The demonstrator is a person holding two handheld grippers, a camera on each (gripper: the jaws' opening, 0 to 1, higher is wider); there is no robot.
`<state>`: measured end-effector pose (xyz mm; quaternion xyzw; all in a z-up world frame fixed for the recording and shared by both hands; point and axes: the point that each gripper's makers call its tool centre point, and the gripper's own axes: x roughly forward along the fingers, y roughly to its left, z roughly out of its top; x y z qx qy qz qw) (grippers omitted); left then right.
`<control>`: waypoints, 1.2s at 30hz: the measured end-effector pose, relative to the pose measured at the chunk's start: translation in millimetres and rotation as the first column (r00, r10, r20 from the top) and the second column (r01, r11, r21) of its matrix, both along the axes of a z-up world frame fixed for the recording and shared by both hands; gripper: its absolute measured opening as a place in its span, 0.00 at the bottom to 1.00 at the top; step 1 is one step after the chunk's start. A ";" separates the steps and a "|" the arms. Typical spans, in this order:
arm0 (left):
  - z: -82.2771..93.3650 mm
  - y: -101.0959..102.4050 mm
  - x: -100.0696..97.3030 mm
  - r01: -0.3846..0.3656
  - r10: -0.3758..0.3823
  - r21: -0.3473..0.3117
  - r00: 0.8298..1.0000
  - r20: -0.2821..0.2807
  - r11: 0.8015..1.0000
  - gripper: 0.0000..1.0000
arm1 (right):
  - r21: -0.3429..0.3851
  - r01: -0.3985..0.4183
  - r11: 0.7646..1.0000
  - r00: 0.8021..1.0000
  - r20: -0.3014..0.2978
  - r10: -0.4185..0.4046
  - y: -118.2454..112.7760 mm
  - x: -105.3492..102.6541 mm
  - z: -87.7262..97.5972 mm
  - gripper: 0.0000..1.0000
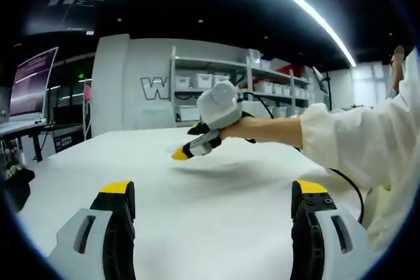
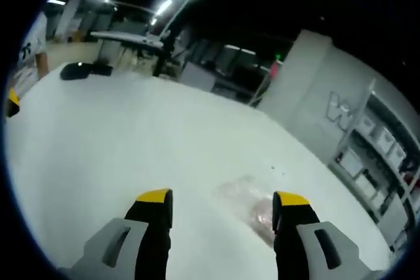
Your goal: Open the resealable bag by pulling the two sides of the seal apart until the entire bag opening is separated and visibly accessible.
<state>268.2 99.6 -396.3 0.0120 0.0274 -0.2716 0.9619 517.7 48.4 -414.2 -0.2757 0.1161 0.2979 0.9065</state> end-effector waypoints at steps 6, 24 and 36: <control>-1.1 1.3 -0.4 -0.004 0.004 0.003 1.000 -0.004 1.000 0.98 | 0.064 0.025 0.998 0.999 -0.028 -0.024 0.2 3.8 -2.0 0.61; 0.6 2.9 -0.3 -0.003 0.003 -0.005 1.000 -0.003 1.000 0.98 | 0.038 0.055 0.998 0.998 -0.011 -0.055 -1.3 21.0 -0.6 0.58; 2.5 7.5 0.1 -0.005 0.005 -0.021 1.000 -0.002 1.000 0.98 | -0.059 0.033 0.998 0.999 -0.009 -0.034 5.2 26.5 -7.4 0.54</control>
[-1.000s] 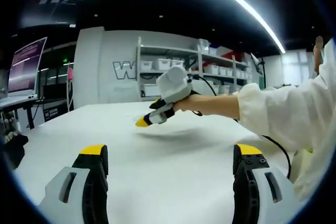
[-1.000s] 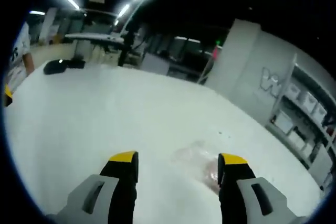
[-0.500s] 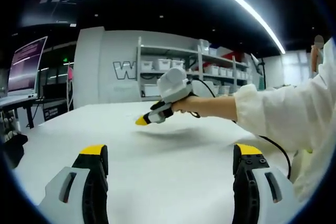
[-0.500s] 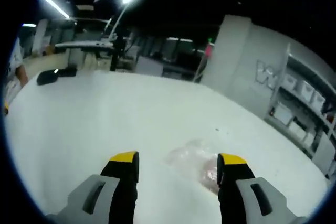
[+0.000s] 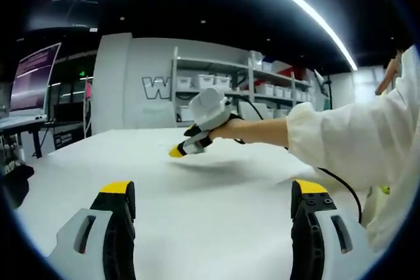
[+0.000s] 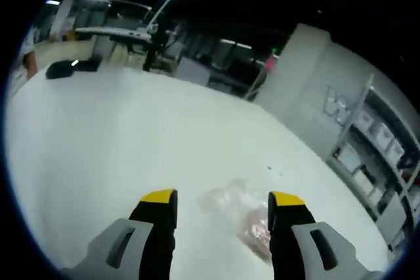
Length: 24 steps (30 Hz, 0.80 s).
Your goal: Open the resealable bag by pulling the two sides of the seal apart until the entire bag opening is separated and visibly accessible.
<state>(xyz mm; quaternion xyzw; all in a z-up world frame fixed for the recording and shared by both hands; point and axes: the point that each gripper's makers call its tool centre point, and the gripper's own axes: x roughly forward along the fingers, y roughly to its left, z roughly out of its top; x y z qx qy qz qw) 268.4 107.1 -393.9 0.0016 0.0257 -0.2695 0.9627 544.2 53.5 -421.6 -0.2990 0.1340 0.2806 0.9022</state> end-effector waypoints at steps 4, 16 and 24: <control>1.9 2.2 0.3 -0.005 0.005 0.000 1.000 0.006 1.000 0.98 | -0.009 0.001 1.000 1.000 -0.013 -0.001 1.6 5.2 -3.6 0.54; -3.4 3.3 2.3 -0.004 0.004 -0.003 1.000 -0.007 1.000 0.97 | -0.115 -0.025 0.993 1.000 0.015 0.027 9.0 8.4 -5.6 0.52; -2.5 3.1 1.7 0.000 -0.001 -0.009 1.000 -0.008 1.000 0.97 | -0.160 -0.027 0.987 0.999 0.034 0.033 10.4 13.6 -3.8 0.48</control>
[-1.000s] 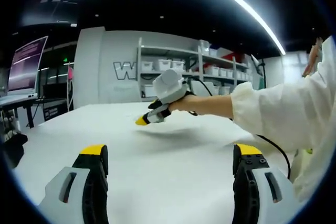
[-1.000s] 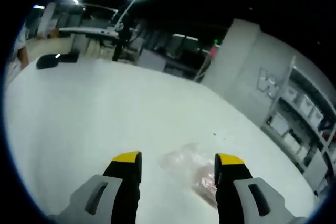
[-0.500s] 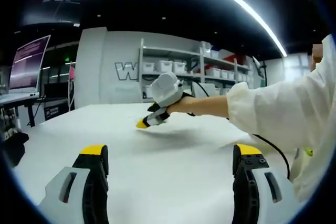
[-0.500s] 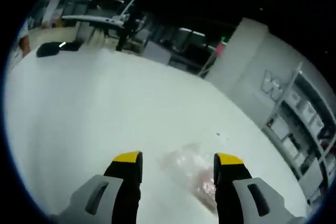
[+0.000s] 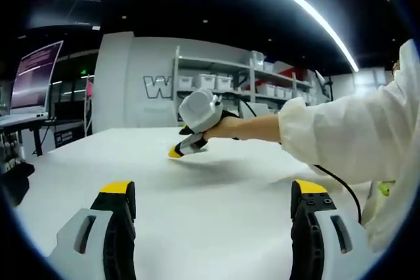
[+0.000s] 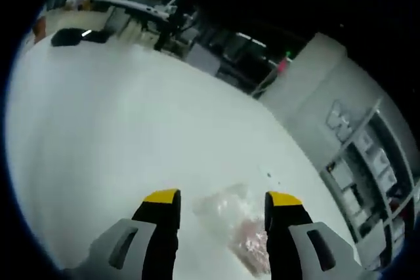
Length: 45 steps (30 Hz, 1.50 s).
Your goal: Open the resealable bag by pulling the two sides of the seal apart until the entire bag opening is separated and visibly accessible.
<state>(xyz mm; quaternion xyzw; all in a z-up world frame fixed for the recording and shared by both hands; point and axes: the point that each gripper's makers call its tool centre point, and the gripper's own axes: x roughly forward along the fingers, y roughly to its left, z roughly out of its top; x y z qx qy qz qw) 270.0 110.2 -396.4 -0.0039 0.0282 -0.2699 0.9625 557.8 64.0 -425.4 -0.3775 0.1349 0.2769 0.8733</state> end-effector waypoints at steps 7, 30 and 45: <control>2.6 3.2 0.8 -0.003 0.003 -0.012 1.000 0.004 1.000 0.97 | 0.002 0.016 1.000 1.000 -0.009 -0.016 -2.0 1.8 -2.1 0.48; 2.9 6.2 0.9 -0.009 0.009 -0.018 1.000 0.003 1.000 0.97 | -0.054 0.027 0.998 1.000 -0.008 -0.027 -9.1 9.8 -10.0 0.34; 0.0 6.4 -0.1 -0.013 0.013 -0.023 1.000 0.001 1.000 0.96 | -0.046 0.048 0.998 0.997 -0.052 -0.050 -15.2 7.9 -17.0 0.22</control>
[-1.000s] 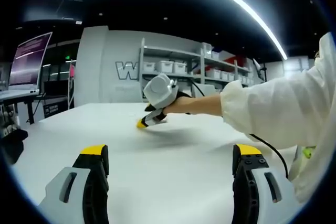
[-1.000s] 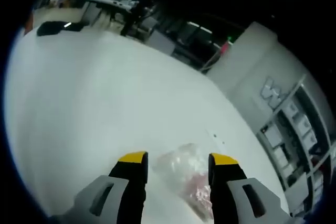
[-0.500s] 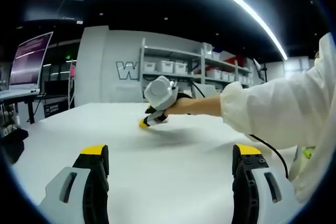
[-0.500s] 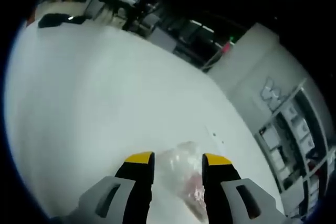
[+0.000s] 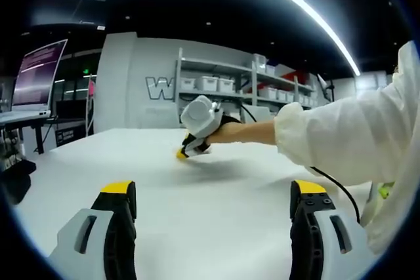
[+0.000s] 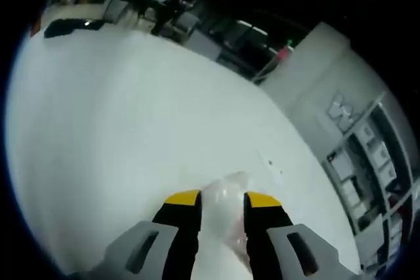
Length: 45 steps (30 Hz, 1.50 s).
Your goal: Open the resealable bag by pulling the two sides of the seal apart until the entire bag opening is separated and visibly accessible.
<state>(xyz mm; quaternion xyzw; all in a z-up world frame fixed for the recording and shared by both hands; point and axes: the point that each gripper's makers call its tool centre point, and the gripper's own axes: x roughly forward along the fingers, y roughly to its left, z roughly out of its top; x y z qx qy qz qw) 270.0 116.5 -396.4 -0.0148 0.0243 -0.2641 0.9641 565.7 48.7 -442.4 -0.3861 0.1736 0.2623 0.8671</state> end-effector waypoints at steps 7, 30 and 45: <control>-4.4 -2.3 -1.1 0.006 -0.006 -0.003 1.000 -0.010 1.000 0.96 | 0.013 0.007 1.000 1.000 -0.020 -0.006 0.4 -1.2 -4.8 0.15; -3.2 -0.9 -1.6 0.012 -0.012 0.001 1.000 -0.014 1.000 0.96 | -0.038 -0.012 0.999 1.000 -0.022 0.012 5.7 -0.8 -11.4 0.00; -1.2 -0.6 1.5 0.013 -0.012 0.006 1.000 -0.016 1.000 0.96 | -0.078 -0.014 0.997 0.999 0.048 0.018 -5.3 1.5 6.2 0.00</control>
